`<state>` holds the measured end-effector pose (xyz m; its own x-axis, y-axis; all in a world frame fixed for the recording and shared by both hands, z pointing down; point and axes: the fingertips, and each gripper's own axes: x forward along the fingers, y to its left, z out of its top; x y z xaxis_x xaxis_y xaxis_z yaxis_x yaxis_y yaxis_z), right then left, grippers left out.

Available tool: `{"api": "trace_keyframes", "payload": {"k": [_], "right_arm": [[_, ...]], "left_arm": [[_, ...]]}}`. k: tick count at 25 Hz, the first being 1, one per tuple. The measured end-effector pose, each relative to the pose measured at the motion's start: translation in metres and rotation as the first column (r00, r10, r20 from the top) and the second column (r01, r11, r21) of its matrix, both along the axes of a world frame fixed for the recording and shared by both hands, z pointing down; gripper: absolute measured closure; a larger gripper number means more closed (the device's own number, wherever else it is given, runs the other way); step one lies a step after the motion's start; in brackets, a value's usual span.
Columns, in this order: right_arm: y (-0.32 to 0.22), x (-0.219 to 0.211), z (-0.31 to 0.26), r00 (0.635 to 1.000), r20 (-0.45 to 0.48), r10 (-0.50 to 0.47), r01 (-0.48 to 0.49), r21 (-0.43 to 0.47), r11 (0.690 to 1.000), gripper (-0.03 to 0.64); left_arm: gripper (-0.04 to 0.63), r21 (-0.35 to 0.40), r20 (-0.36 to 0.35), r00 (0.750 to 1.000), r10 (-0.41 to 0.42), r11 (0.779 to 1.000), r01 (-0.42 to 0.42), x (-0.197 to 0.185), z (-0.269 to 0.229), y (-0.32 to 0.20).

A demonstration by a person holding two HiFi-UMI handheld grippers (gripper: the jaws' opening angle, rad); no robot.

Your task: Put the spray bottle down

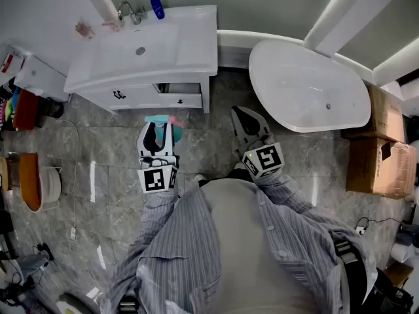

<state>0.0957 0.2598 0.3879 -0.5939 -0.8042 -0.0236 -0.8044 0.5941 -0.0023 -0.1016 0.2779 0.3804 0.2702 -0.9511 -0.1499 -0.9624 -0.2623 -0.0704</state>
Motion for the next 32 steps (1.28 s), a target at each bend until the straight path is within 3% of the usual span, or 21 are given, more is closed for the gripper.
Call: {"api": "trace_keyframes", "payload": {"k": [16, 32], "right_arm": [[0.009, -0.01, 0.0, 1.0, 0.003, 0.011, -0.011, -0.002, 1.0, 0.601], [0.017, -0.046, 0.005, 0.996, -0.007, 0.088, -0.088, 0.003, 0.996, 0.601]], "left_arm": [[0.451, 0.008, -0.001, 1.0, 0.029, 1.0, -0.029, -0.007, 0.0, 0.003], [0.451, 0.018, -0.004, 0.996, 0.092, 0.996, -0.091, -0.044, 0.001, -0.001]]}}
